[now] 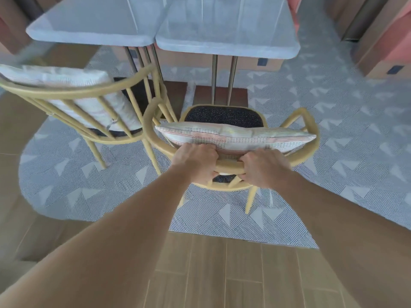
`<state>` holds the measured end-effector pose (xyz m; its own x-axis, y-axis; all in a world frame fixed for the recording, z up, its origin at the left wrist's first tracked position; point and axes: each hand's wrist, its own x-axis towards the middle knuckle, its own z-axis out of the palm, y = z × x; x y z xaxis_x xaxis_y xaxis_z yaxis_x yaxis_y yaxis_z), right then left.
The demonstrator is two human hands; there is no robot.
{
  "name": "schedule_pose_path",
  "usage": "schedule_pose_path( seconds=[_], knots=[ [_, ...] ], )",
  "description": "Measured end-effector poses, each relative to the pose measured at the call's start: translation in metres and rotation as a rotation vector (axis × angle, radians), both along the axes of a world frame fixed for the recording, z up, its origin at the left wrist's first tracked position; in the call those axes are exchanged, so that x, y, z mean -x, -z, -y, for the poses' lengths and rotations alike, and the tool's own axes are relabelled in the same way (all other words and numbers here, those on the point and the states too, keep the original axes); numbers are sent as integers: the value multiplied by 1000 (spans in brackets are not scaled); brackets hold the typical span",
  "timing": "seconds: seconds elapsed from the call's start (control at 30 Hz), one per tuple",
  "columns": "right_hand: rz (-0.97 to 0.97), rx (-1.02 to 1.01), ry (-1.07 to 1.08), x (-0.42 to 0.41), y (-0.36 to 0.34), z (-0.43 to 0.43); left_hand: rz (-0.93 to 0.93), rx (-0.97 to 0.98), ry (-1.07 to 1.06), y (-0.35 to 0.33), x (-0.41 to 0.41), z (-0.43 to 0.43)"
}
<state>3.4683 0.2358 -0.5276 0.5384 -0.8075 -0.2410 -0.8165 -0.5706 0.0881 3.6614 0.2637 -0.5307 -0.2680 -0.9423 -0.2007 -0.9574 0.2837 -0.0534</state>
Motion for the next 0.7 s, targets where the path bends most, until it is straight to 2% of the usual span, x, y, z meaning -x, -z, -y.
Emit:
schedule_pose_path(
  seconds=[0.4, 0.7],
  knots=[
    [1, -11, -83, -16, -6, 125, -35, -8, -47, -3, -19, 124],
    [-68, -51, -99, 13, -15, 186, -102, -54, -9, -8, 9, 175]
  ],
)
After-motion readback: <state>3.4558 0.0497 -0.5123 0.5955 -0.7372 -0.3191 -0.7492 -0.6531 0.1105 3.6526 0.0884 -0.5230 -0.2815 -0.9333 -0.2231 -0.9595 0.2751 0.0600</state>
